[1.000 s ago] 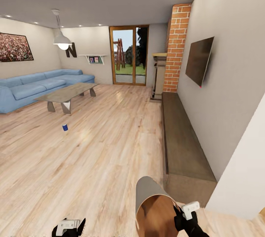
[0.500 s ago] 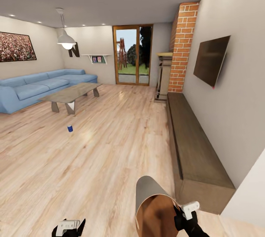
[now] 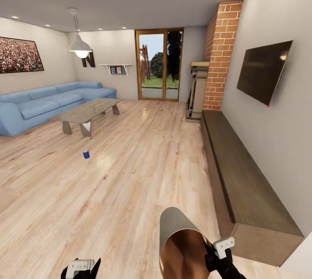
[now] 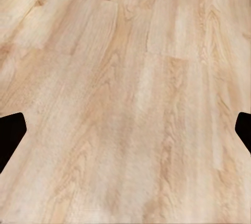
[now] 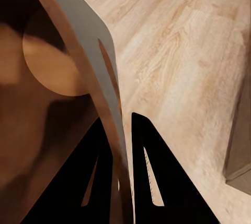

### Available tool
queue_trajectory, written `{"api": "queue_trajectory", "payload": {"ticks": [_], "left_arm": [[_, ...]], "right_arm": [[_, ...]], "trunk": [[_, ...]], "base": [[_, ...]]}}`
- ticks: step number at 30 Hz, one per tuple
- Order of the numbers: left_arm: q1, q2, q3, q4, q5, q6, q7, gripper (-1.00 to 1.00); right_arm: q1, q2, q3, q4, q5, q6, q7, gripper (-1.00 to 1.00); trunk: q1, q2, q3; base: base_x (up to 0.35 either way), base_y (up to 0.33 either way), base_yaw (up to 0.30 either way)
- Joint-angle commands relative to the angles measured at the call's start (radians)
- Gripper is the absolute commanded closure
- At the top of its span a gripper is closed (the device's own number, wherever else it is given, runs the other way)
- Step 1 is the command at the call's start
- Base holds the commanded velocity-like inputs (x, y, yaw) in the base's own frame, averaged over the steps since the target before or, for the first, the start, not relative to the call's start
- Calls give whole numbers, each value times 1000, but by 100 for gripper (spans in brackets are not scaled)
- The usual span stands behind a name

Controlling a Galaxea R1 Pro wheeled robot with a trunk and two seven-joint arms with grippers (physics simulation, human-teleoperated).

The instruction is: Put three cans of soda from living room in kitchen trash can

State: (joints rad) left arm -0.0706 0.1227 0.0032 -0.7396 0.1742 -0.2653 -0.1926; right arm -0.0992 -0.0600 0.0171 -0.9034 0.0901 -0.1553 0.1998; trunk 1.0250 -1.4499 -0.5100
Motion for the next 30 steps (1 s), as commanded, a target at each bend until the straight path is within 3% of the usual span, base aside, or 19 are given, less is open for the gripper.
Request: {"api": "queue_trajectory", "payload": {"ticks": [1,14,30], "left_arm": [[0,0,0,0,0,0,0,-100],[0,0,0,2,-1,-1,2,-100],[0,0,0,1,-1,-2,4,-100]], "right_arm": [[0,0,0,-2,-7,0,7,100],[0,0,1,-2,-7,0,6,100],[0,0,1,-2,-7,0,4,100]], "trunk": [[0,0,0],[0,0,0],[0,0,0]], "base": [[246,247,0],[262,230,5],[271,204,136]]}}
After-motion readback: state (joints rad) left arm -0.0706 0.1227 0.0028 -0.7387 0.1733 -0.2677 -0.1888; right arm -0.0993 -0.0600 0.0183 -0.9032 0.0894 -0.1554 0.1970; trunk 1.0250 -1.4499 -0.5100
